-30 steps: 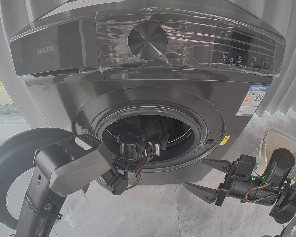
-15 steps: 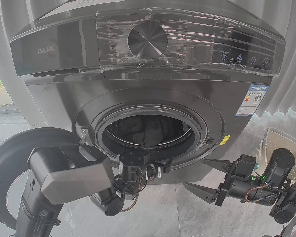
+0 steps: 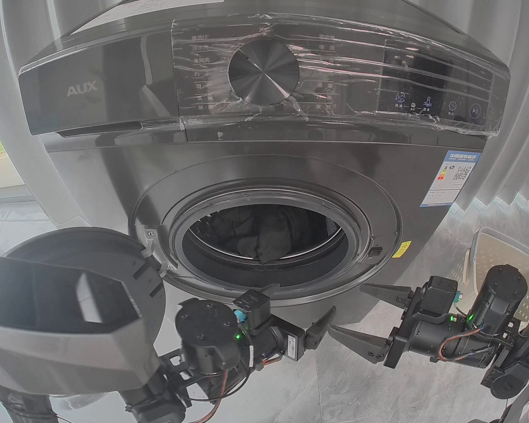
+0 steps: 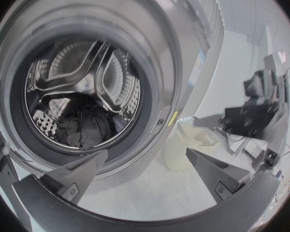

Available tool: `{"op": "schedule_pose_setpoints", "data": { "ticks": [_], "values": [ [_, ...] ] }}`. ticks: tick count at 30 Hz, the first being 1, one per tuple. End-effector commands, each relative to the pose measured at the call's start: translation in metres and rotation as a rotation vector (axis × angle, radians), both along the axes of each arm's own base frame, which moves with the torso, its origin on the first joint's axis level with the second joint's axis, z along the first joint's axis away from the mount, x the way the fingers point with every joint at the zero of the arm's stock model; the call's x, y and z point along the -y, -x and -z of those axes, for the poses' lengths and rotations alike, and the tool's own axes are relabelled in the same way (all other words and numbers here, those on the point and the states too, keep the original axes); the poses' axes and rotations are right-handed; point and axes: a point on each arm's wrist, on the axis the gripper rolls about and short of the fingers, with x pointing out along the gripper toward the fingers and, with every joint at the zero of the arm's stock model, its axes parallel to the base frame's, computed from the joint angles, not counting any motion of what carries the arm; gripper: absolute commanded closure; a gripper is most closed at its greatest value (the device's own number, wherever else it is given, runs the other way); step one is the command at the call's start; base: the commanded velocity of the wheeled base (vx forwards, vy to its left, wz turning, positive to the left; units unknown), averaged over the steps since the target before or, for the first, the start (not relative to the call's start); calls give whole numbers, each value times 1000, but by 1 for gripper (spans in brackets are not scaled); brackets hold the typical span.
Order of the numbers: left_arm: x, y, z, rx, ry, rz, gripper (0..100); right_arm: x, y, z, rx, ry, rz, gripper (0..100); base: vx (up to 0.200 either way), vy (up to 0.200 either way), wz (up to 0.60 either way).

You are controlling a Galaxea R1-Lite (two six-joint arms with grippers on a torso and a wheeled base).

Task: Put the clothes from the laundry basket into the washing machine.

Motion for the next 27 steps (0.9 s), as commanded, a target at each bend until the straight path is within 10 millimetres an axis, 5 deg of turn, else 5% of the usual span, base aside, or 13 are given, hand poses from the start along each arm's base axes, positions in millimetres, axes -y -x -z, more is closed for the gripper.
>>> {"op": "schedule_pose_setpoints", "data": {
  "ticks": [1, 13, 27],
  "values": [
    [-29, 43, -58, 66, 117, 36, 0, 0, 1, 0, -2, -1, -3, 0, 0, 0, 0],
    [-74, 68, -111, 171, 265, -187, 0, -1, 1, -1, 2, -3, -6, 0, 0, 0, 0],
    [-102, 40, -107, 204, 200, -388, 0, -3, 2, 0, 1, -2, -12, 0, 0, 0, 0]
  ]
}}
